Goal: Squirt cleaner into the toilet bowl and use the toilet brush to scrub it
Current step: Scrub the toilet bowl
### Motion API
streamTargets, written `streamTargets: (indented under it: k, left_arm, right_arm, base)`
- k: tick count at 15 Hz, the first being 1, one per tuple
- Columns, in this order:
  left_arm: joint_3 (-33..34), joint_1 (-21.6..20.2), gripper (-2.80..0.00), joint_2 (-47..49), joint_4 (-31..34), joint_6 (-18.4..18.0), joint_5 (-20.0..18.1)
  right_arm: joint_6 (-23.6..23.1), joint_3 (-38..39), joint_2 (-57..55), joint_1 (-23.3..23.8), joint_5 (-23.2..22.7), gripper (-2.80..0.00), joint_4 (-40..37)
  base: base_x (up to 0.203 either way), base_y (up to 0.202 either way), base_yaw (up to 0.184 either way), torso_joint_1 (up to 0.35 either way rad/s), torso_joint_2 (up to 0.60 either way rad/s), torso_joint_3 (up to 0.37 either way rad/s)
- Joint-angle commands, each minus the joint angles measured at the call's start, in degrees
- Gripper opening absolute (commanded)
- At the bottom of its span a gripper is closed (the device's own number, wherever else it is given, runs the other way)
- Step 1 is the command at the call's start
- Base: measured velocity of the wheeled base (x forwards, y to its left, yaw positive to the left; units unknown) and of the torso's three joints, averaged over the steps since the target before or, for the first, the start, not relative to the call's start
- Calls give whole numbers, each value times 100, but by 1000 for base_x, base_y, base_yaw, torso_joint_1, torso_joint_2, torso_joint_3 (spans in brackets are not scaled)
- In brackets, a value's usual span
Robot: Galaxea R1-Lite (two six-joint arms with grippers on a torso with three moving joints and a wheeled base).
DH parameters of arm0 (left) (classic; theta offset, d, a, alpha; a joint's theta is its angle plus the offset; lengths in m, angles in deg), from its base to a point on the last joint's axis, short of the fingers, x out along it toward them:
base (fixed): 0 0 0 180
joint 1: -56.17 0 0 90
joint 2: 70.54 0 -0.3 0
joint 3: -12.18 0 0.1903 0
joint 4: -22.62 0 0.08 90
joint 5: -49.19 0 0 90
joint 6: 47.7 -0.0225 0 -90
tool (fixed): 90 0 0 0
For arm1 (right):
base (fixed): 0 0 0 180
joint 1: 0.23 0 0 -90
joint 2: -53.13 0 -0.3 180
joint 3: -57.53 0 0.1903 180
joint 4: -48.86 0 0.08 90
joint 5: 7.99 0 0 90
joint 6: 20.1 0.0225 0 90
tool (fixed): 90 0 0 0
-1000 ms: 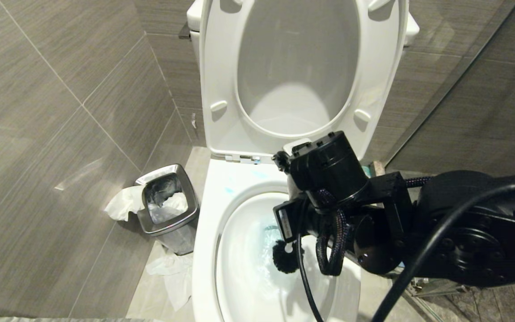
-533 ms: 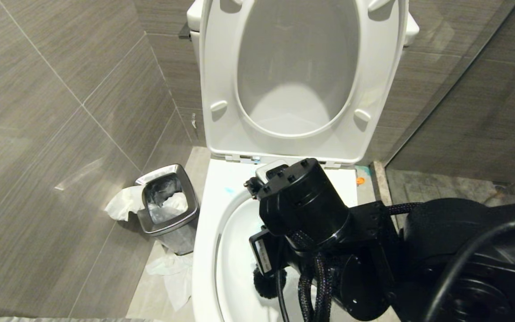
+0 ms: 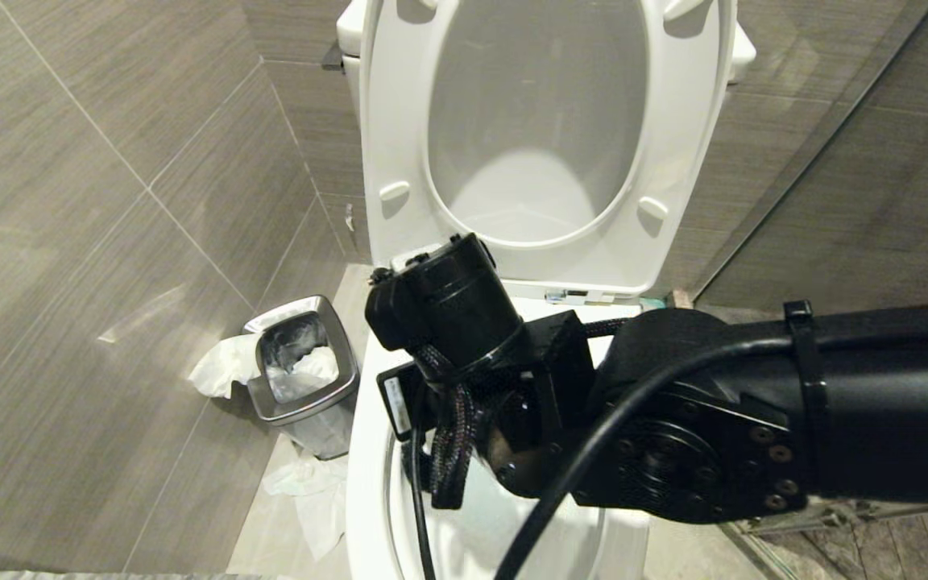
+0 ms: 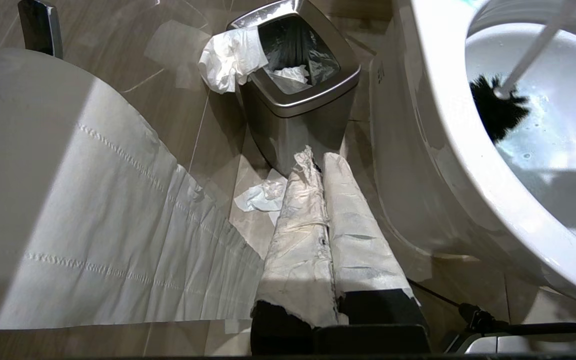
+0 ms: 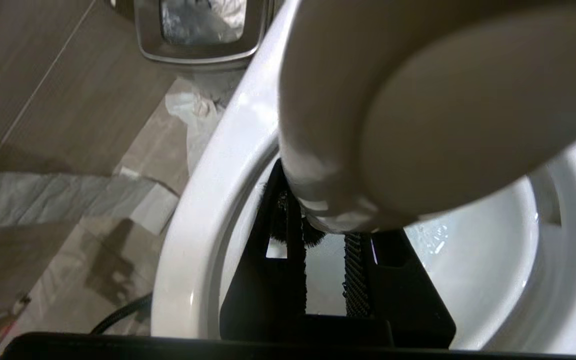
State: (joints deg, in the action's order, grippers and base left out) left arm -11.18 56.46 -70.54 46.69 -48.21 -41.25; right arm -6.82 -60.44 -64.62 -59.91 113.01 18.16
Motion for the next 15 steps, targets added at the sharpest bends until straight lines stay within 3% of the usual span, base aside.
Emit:
streamTargets:
  k: [1, 8, 15]
  left_arm:
    - [9, -2, -280, 0, 0, -1, 0]
    - [9, -2, -280, 0, 0, -1, 0]
    - [9, -2, -280, 0, 0, -1, 0]
  right_arm:
    - [-200, -623, -444, 175, 21, -280, -62]
    - [-691, -772, -68, 931, 10, -280, -80]
    - [-787, 352, 839, 1215, -69, -280, -92]
  base:
    - [0, 0, 0, 0, 0, 0]
    - [0, 0, 0, 0, 0, 0]
    - [0, 0, 0, 0, 0, 0]
